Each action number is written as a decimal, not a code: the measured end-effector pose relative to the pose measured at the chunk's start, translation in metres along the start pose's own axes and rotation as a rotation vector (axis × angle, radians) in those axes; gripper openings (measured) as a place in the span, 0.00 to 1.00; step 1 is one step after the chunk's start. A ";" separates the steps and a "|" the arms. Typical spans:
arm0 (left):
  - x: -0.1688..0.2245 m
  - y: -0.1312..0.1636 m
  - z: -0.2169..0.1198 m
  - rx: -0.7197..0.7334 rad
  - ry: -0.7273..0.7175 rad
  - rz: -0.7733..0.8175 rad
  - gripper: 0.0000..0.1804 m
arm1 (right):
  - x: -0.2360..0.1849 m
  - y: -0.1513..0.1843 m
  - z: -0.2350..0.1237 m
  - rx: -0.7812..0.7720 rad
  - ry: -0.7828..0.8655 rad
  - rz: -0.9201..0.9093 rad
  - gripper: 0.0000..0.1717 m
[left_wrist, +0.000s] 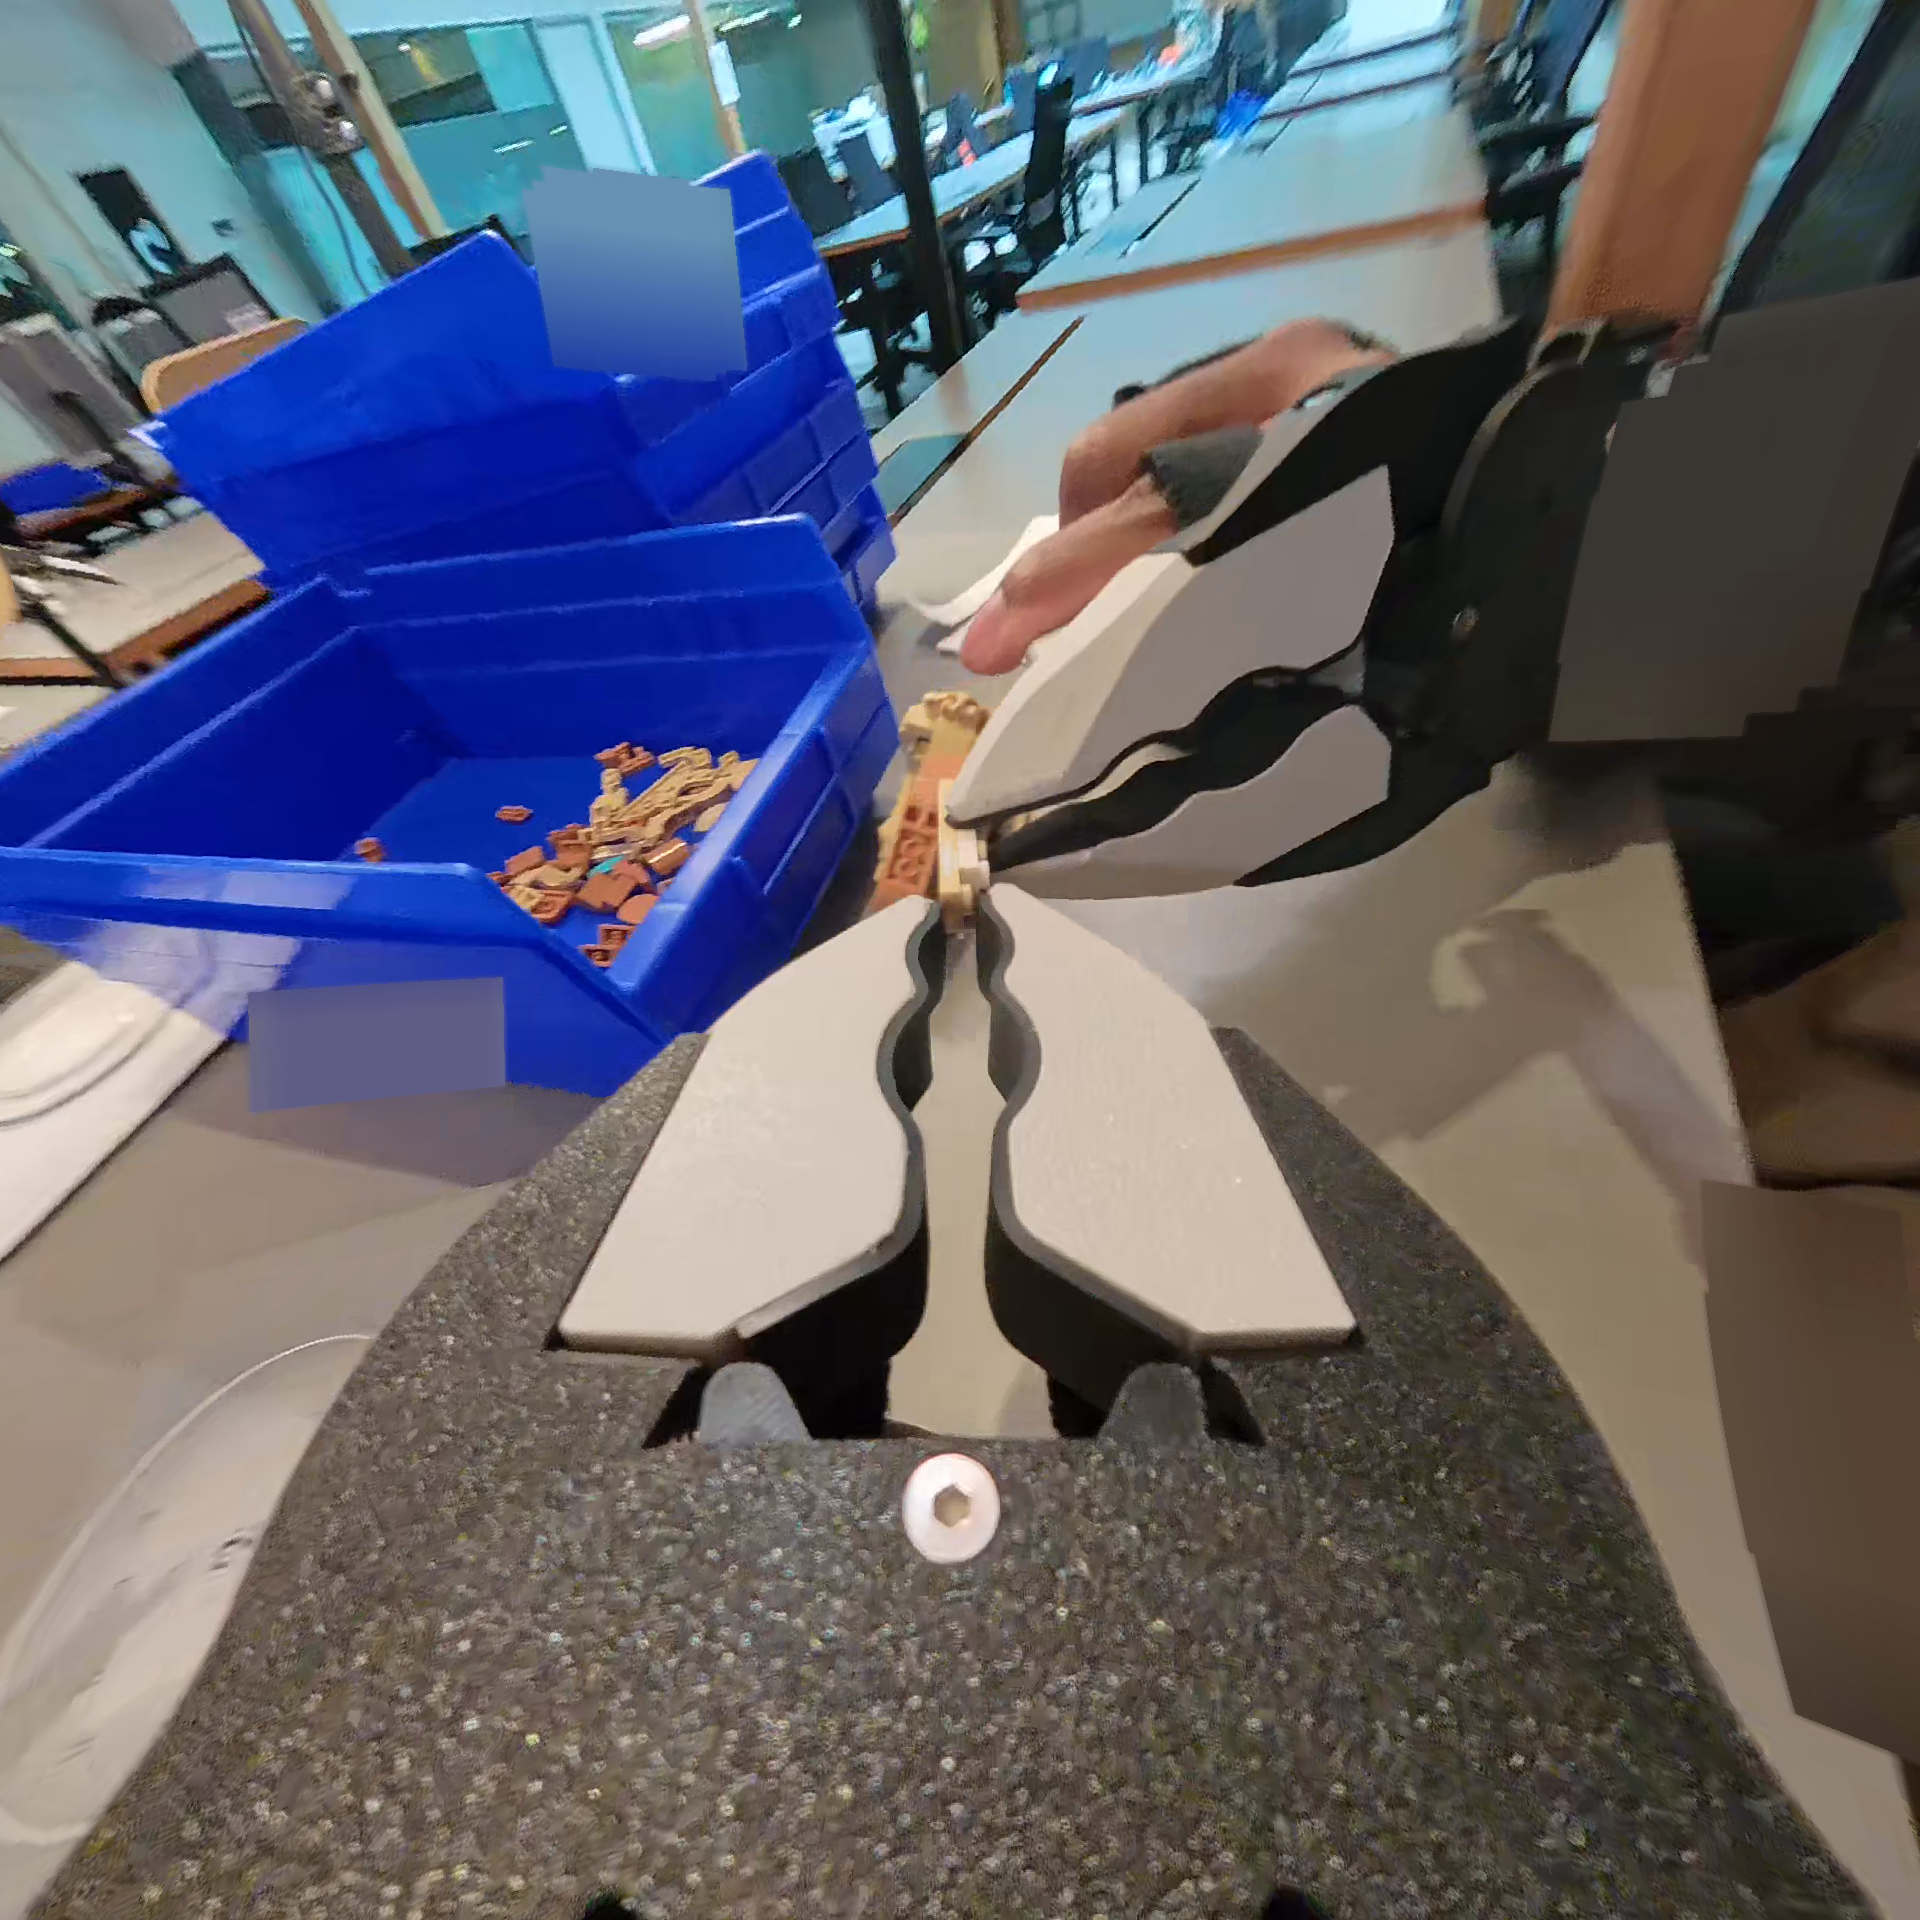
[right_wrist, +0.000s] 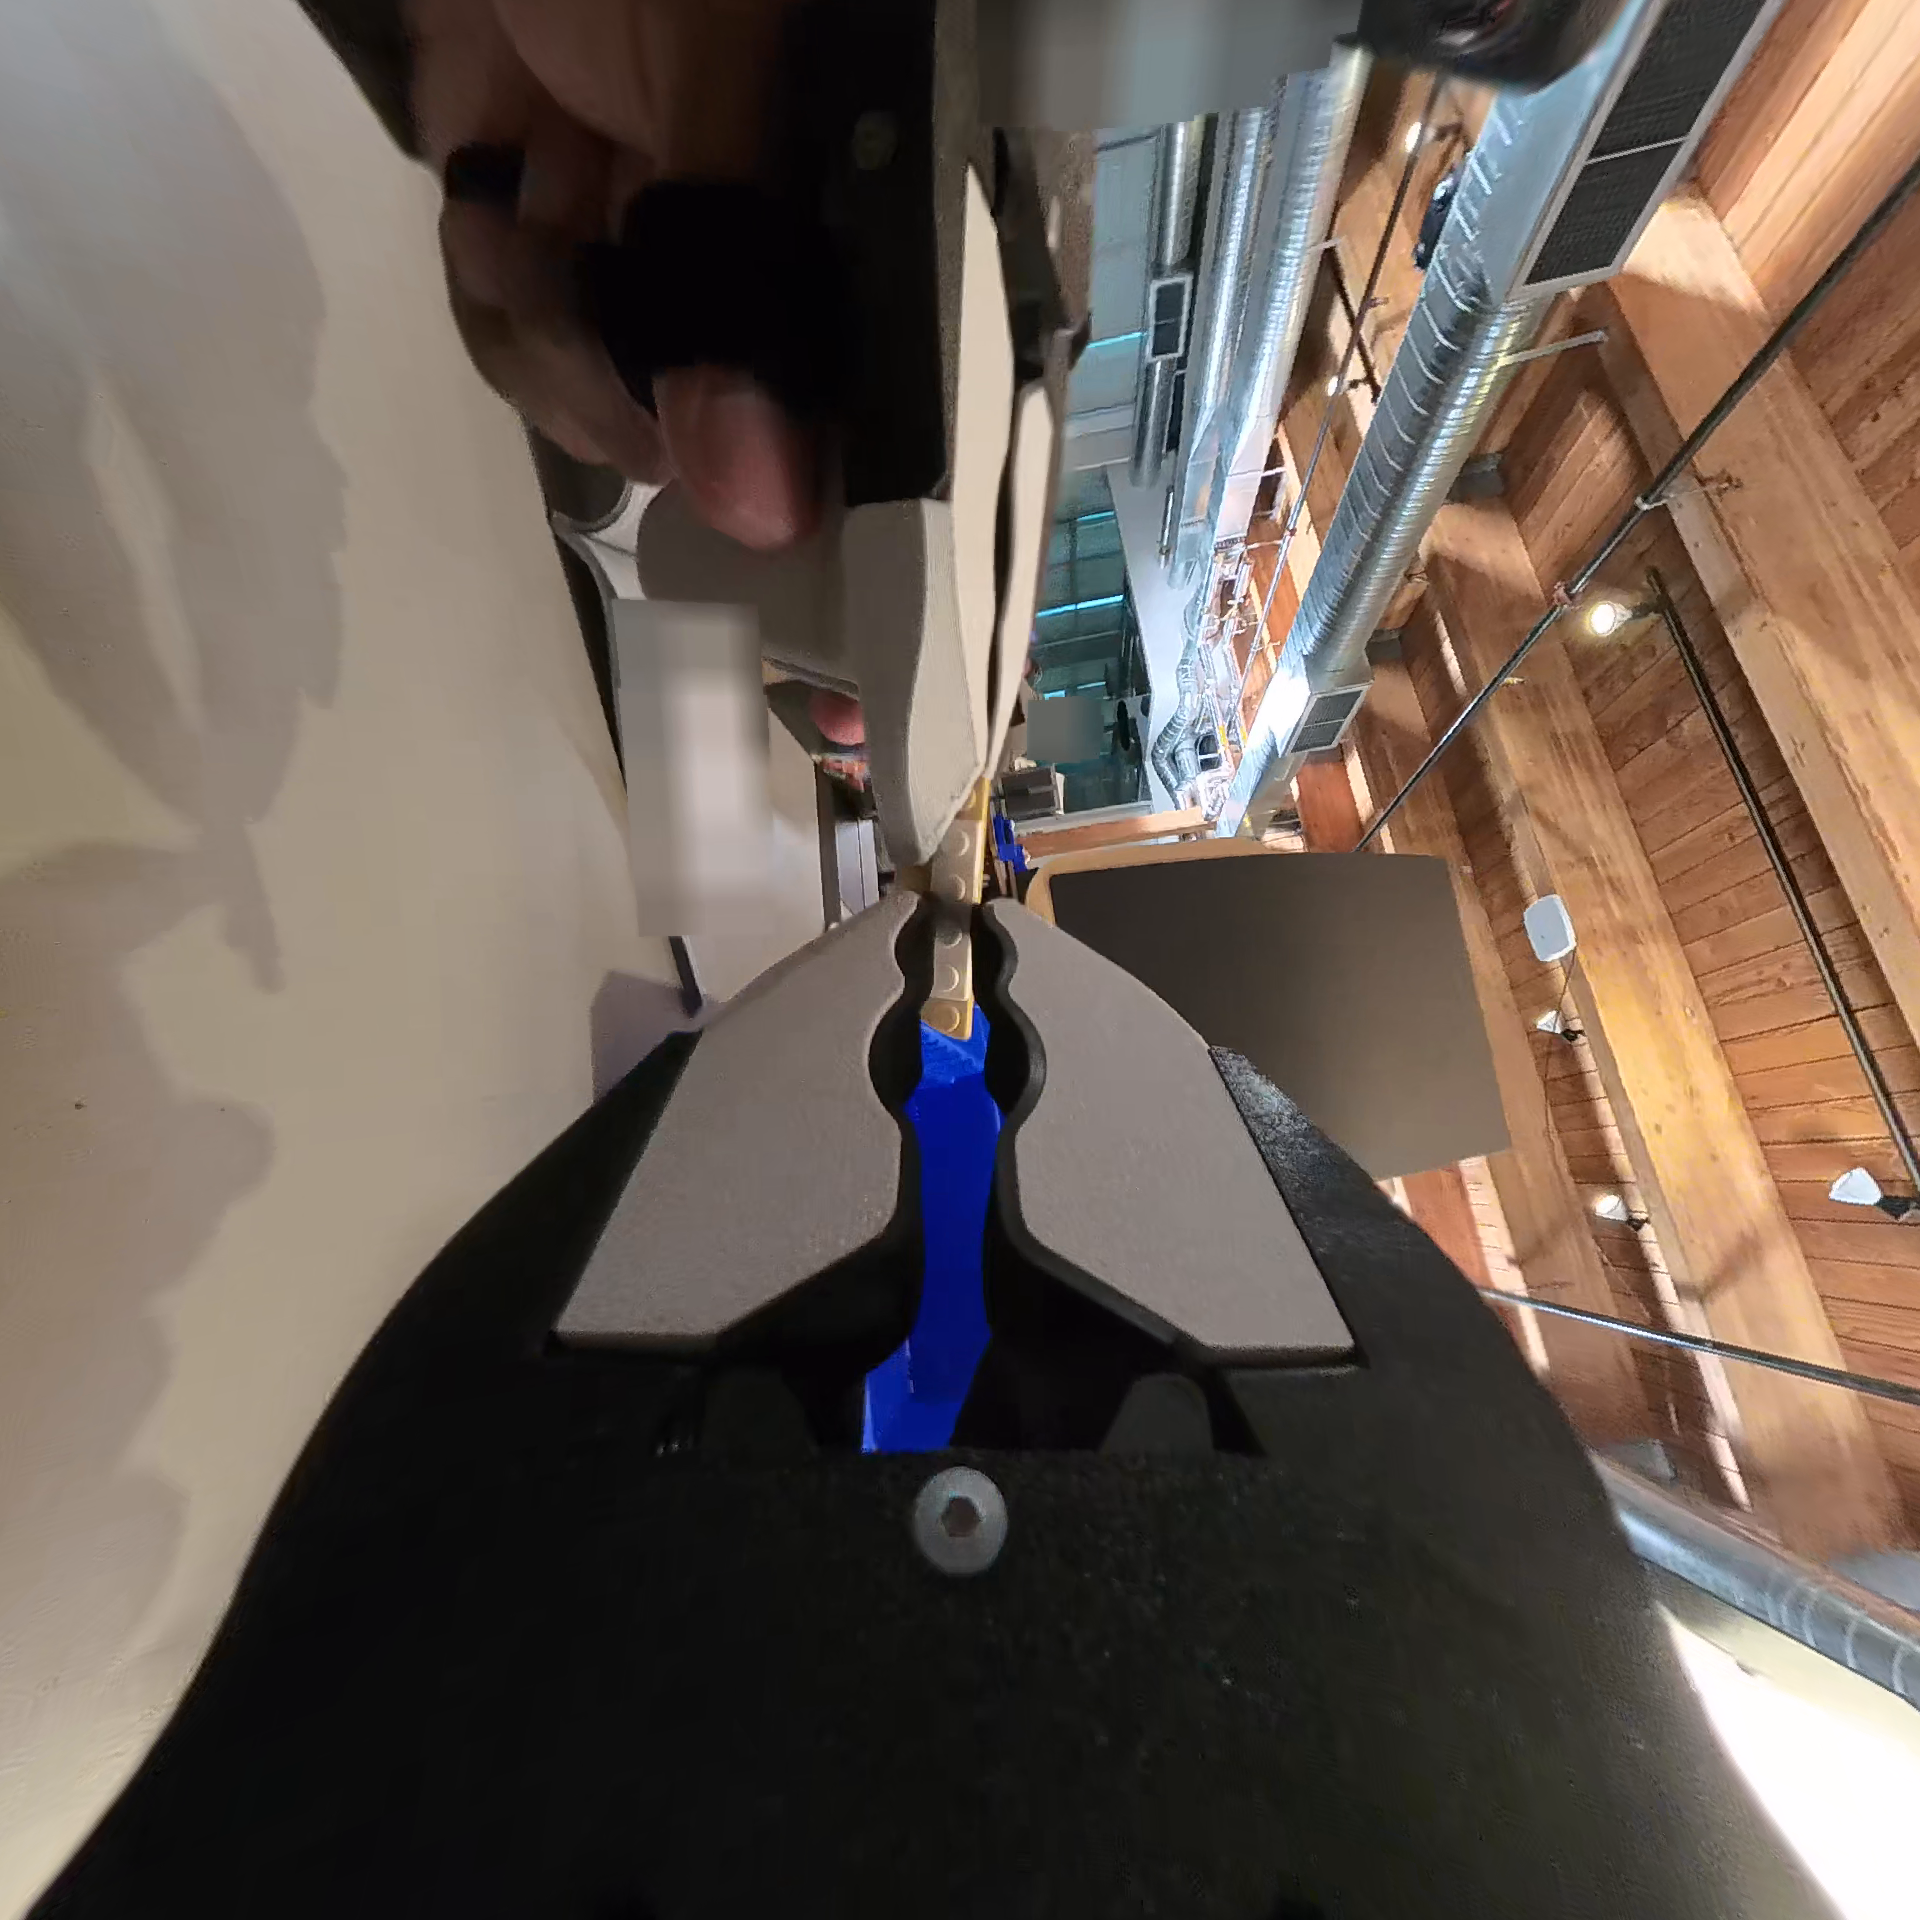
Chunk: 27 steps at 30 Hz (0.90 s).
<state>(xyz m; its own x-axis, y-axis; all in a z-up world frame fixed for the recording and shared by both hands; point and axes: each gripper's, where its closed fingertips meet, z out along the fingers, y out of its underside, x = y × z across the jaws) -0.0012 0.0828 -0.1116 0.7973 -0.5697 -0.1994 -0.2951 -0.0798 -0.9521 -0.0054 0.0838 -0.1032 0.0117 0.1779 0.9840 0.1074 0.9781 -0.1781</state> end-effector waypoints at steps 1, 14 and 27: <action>0.001 -0.002 -0.001 0.018 0.026 -0.032 0.03 | 0.001 -0.002 -0.002 0.013 0.006 0.019 0.04; 0.004 -0.023 -0.007 0.212 0.137 -0.257 0.05 | 0.017 -0.006 -0.009 0.113 0.011 0.524 0.04; 0.016 -0.035 -0.010 0.297 0.226 -0.304 0.03 | 0.023 -0.019 -0.017 0.167 0.022 0.800 0.04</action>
<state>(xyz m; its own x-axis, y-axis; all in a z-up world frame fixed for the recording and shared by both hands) 0.0165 0.0681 -0.0786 0.6797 -0.7232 0.1225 0.1229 -0.0523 -0.9910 0.0093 0.0676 -0.0770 0.0420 0.8288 0.5580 -0.0909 0.5593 -0.8239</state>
